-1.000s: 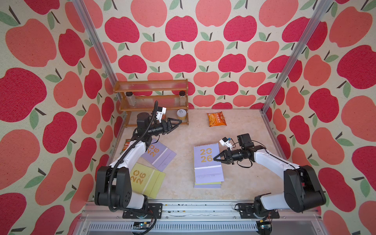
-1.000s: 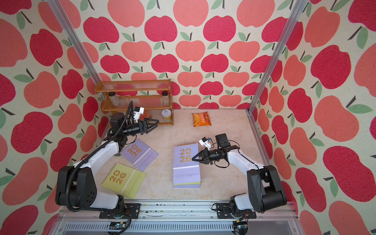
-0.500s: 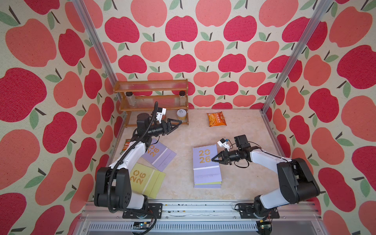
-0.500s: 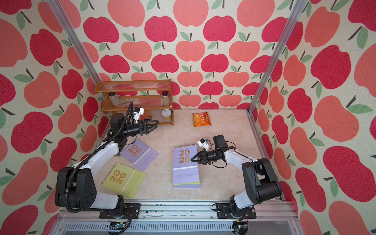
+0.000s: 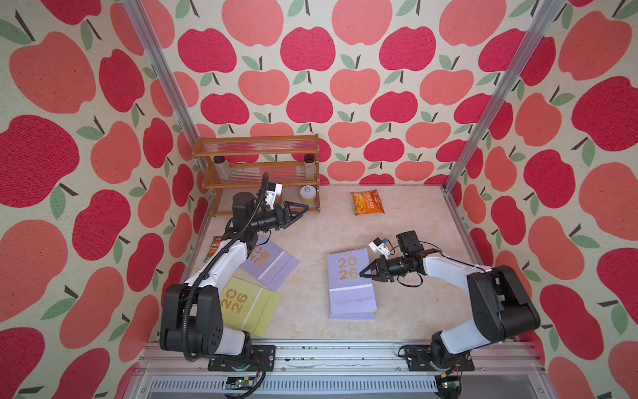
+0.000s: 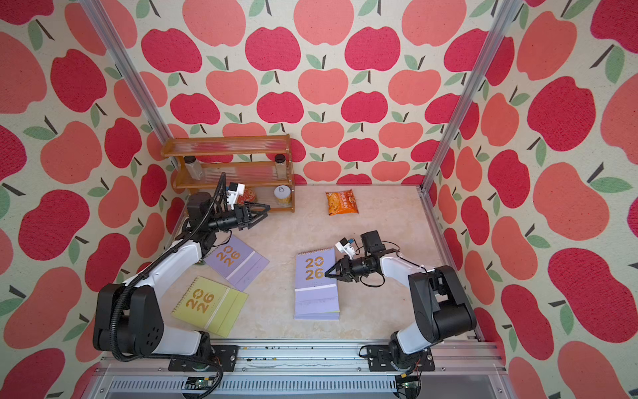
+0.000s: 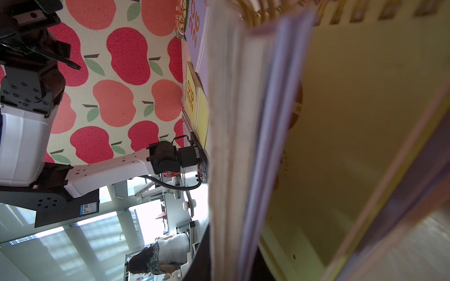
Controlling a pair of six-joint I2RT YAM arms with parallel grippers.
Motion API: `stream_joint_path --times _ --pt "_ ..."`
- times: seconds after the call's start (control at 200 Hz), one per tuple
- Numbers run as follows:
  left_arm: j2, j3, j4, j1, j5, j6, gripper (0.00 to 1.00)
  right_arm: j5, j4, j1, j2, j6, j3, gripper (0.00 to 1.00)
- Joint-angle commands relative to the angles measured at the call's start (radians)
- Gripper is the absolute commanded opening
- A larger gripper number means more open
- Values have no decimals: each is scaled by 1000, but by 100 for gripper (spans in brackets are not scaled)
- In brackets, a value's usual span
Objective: Stack the calendars
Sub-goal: Place the calendar at the calendar, then pick up the calendar at the center of the board.
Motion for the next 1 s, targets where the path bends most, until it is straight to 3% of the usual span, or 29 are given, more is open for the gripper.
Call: stream_joint_path --times 0.0,0.25,0.385,0.52,0.62,0.76,0.91,0.995 --pt "-10 -10 4 -5 -8 30 82 30 -60 7 9 -40 15 28" --pt "-13 -4 -17 -6 -12 43 83 97 -121 11 -17 -70 42 57" --pt "-16 8 -69 -7 -25 76 83 204 -195 15 -42 -88 64 63" --pt "-32 78 -287 3 -82 199 88 383 -279 16 -87 -111 99 66" --pt "-52 150 -507 25 -174 286 100 554 -364 17 -119 -162 158 70" --pt "-110 194 -760 56 -343 327 99 704 -454 22 -116 -236 317 75" --pt "-198 164 -964 112 -576 279 99 739 -502 75 -16 -282 531 76" --pt "-244 118 -1006 147 -618 259 99 693 -502 132 84 -297 649 76"
